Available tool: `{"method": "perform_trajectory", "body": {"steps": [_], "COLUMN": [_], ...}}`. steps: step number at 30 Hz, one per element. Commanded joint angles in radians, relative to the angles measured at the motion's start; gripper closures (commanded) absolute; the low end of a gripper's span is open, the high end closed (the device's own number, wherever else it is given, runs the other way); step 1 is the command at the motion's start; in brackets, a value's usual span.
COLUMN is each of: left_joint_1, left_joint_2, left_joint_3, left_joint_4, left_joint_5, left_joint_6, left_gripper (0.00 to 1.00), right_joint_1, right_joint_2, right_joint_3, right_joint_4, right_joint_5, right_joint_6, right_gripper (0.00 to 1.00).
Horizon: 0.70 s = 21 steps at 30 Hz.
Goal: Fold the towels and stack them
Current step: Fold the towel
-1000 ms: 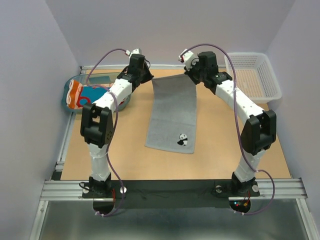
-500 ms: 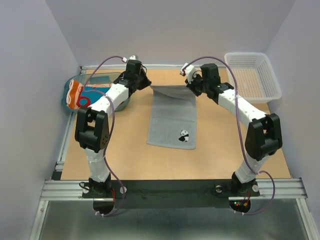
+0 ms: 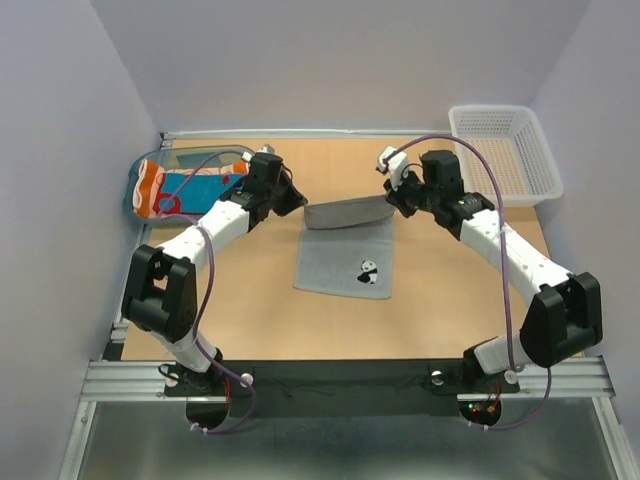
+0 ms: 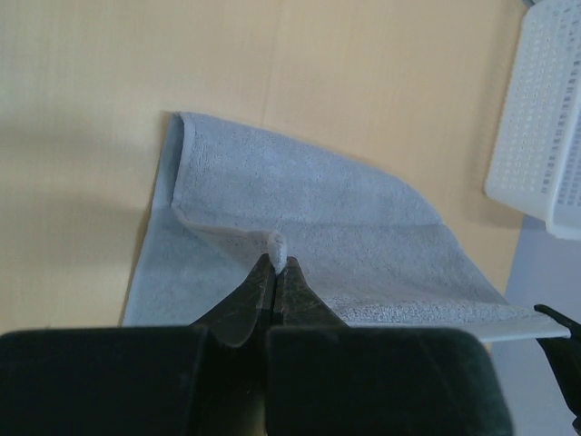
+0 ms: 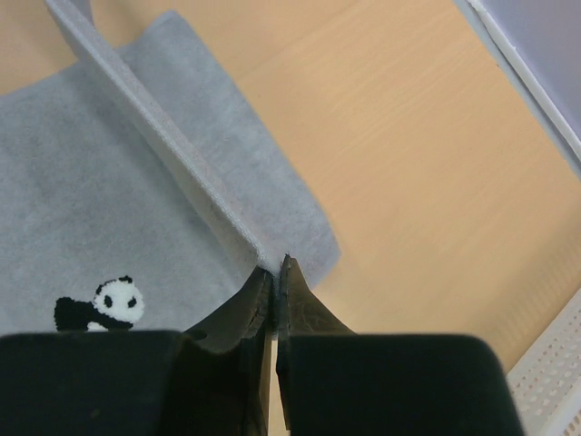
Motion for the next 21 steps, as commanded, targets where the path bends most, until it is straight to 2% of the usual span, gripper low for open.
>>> {"method": "perform_trajectory", "body": {"steps": [1,9,21], "left_joint_1": [0.012,0.008,0.005], "left_joint_2": [-0.093,-0.133,-0.162], "left_joint_3": [-0.094,-0.128,-0.056], "left_joint_4": [-0.018,-0.025,-0.070], "left_joint_5": [-0.078,-0.117,-0.162], "left_joint_6": [-0.035,-0.012,0.051], "left_gripper": [1.00,1.00,1.00], "right_joint_1": [-0.030,-0.027,-0.029], "right_joint_2": [-0.061,-0.151,-0.145], "right_joint_3": [-0.038,-0.154,-0.134], "right_joint_4": [-0.075,-0.121,-0.139], "right_joint_5": [0.056,0.009,0.004], "right_joint_6": [-0.011,0.004,0.022], "right_gripper": [0.99,1.00,0.99]}}
